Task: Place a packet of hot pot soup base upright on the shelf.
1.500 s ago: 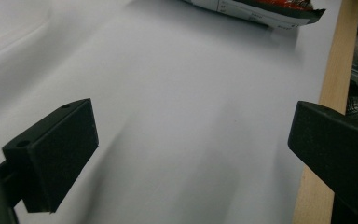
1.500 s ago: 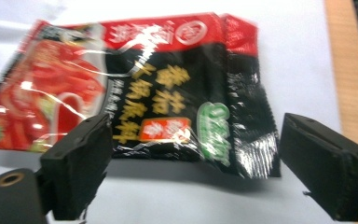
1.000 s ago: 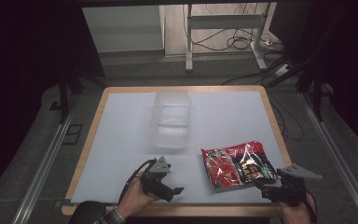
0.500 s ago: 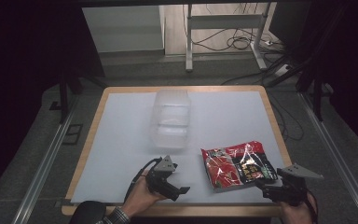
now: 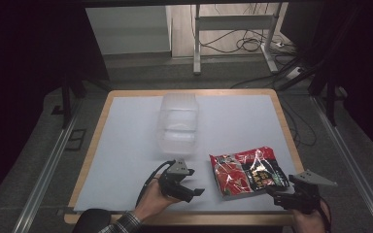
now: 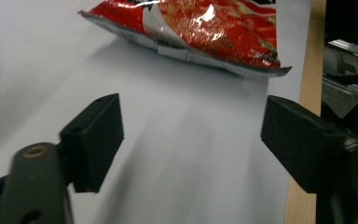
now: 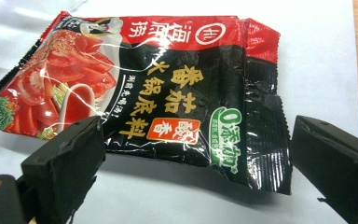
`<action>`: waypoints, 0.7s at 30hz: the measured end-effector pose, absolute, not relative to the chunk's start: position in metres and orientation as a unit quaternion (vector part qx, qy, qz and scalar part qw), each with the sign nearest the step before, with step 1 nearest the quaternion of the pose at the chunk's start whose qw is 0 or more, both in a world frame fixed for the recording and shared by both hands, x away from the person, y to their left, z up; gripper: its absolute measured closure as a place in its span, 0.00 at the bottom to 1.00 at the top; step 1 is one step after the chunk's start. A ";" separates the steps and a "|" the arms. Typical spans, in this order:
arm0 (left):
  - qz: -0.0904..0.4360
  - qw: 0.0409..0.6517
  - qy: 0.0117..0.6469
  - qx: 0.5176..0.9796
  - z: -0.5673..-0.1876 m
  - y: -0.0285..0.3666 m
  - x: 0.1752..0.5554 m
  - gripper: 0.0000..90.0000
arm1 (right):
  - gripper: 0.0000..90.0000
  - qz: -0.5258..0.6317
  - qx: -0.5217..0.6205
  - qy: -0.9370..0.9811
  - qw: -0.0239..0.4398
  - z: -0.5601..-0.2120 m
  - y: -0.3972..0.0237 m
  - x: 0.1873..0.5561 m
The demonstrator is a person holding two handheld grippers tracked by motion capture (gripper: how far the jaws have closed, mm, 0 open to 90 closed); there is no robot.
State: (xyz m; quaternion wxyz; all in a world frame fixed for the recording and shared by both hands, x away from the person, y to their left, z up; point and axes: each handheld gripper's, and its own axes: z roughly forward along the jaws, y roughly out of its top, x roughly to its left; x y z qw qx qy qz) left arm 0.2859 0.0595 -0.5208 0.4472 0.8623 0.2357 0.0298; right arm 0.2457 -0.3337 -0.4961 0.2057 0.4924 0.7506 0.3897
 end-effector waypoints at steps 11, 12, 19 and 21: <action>0.015 0.454 0.218 0.864 -0.516 0.038 0.301 0.54 | 0.06 0.392 0.492 0.747 0.216 -0.495 -0.335 0.245; 0.012 0.457 0.212 0.864 -0.516 0.033 0.305 0.57 | 0.06 0.393 0.492 0.745 0.218 -0.494 -0.335 0.245; 0.018 0.455 0.184 0.871 -0.518 0.012 0.310 0.85 | 0.06 0.394 0.496 0.741 0.223 -0.493 -0.339 0.245; 0.023 0.455 0.178 0.872 -0.519 0.006 0.312 0.91 | 0.06 0.391 0.498 0.741 0.223 -0.493 -0.340 0.245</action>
